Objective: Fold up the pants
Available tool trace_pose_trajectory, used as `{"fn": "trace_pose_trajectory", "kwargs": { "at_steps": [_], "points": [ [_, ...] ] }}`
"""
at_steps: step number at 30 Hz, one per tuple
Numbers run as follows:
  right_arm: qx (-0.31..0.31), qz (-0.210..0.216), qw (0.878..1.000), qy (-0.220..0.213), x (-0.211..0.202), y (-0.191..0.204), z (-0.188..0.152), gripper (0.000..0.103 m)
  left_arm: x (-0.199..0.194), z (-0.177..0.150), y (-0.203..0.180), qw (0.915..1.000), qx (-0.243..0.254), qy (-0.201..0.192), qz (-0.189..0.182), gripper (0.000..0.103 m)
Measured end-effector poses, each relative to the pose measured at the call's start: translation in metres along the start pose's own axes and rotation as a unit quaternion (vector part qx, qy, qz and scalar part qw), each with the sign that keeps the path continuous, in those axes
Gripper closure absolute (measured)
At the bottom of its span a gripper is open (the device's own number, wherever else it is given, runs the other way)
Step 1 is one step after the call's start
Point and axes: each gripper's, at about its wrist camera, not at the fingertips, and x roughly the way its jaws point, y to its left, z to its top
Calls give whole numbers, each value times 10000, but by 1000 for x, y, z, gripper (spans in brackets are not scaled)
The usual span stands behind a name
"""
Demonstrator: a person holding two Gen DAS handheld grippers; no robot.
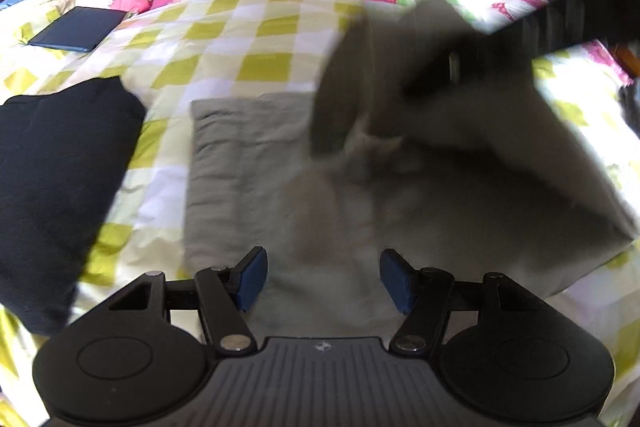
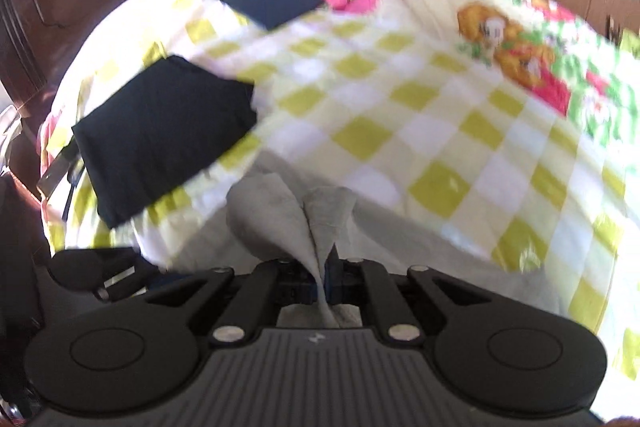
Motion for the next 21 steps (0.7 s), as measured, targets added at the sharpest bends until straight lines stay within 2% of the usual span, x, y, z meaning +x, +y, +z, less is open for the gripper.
{"fn": "trace_pose_trajectory", "kwargs": {
  "at_steps": [5,9,11,15,19,21],
  "points": [
    [-268,219,9992,175,26,34,-5,98,-3,-9,6,9999,-12,19,-99,28],
    [-463,494,9934,923,58,52,-22,93,-8,-15,10,9997,-96,31,-222,27],
    [-531,671,9897,1149,65,55,-29,90,-9,-16,12,9996,-109,24,-248,27],
    [-509,896,9870,1233,57,51,-27,80,-13,-22,14,9995,-1,7,-310,27],
    [-352,1284,9864,964,35,35,-8,76,-19,-24,16,9993,24,8,-361,27],
    [-334,1520,9843,833,30,24,5,61,-24,-24,18,9992,-83,-9,-390,27]
  ]
}}
